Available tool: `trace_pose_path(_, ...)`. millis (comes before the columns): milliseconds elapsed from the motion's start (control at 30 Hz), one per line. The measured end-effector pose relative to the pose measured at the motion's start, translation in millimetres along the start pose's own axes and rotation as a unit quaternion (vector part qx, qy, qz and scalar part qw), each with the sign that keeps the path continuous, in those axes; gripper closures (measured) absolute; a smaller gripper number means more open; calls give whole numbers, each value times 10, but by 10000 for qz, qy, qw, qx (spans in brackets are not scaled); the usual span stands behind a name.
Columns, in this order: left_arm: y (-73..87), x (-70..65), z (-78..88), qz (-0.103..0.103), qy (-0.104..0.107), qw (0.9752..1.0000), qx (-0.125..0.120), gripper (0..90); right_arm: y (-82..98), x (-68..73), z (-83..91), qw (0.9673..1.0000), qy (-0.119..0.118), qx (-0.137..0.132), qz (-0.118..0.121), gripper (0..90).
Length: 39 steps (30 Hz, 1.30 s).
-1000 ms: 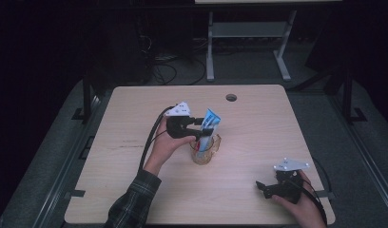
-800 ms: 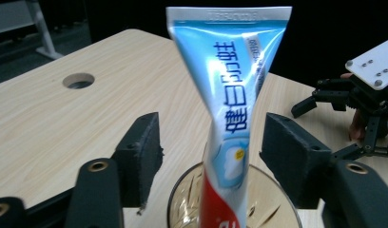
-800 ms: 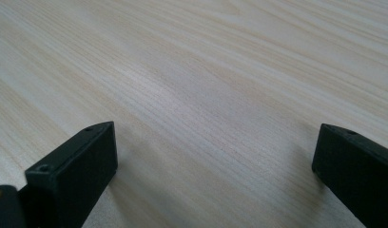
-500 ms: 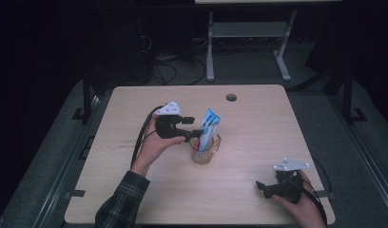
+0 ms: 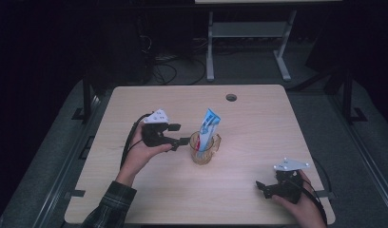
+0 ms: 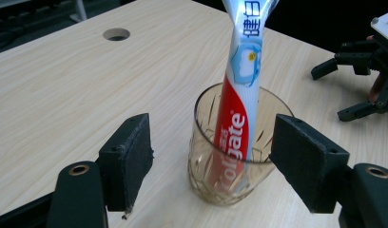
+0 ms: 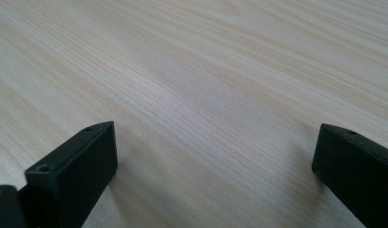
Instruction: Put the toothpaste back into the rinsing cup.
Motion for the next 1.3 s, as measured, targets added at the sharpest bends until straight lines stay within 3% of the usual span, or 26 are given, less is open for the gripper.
trace_pose_path(600, 437, -19, 425, -26, -406, 9987, 301, 290, -1, 0, 0, 10000, 0, -2, -1, 5)
trace_pose_path(900, 666, -105, 541, 29, -463, 9977, 500, 282, -1, 0, 0, 10000, 0, -2, 1, 5)
trace_pose_path(1100, 916, -185, 600, 56, -528, 9956, 774, 264, 0, 0, 0, 10000, 0, -1, 2, 5)
trace_pose_path(1300, 1045, -237, 646, 41, -602, 9936, 953, 254, 0, 0, 0, 10000, -1, -1, 3, 6)
Point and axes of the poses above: each handheld gripper's, and its own axes: z roughly backward along the jaws, y roughly out of its underside, x roughly to its left, the point moved 2 cm from there along -z, roughly forward along the jaws, and after that the axes turned 11 degrees about -x, right-handed, at the moved point
